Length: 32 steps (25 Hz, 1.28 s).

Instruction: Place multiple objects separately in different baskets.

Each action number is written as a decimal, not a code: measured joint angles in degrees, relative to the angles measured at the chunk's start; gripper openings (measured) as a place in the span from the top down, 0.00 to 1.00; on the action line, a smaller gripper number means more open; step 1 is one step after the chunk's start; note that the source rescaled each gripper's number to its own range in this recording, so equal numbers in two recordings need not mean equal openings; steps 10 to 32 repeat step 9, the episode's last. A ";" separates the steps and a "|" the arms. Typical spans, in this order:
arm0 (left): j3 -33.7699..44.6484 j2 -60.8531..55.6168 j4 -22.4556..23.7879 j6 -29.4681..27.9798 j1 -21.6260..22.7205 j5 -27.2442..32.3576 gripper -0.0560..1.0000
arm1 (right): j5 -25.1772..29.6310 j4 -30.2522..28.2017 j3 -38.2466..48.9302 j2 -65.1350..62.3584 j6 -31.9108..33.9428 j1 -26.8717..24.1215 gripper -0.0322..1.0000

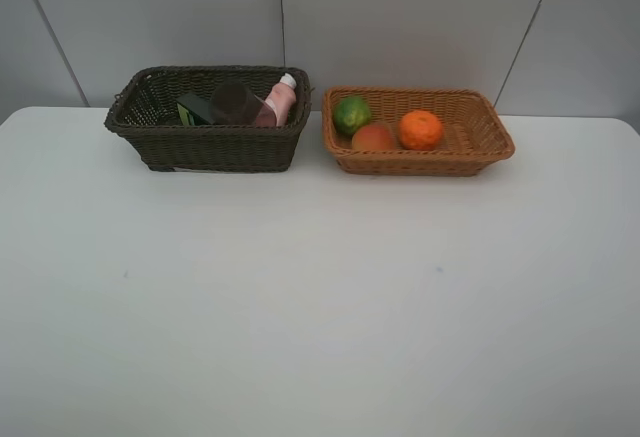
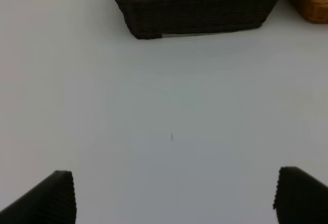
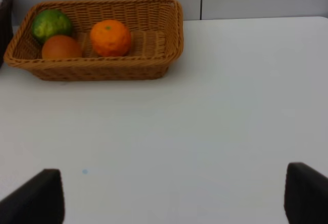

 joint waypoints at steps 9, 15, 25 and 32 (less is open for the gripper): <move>0.00 0.00 0.21 0.00 0.00 0.00 0.00 | 0.00 0.00 0.00 0.00 0.00 0.00 0.21; 0.00 0.00 0.21 0.00 0.00 0.00 0.00 | 0.00 0.00 0.00 0.00 0.00 0.00 0.21; 0.00 0.00 0.21 0.00 0.00 0.00 0.00 | 0.00 0.00 0.00 0.00 0.00 0.00 0.21; 0.00 0.00 0.21 0.00 0.00 0.00 0.00 | 0.00 0.00 0.00 0.00 0.00 0.00 0.21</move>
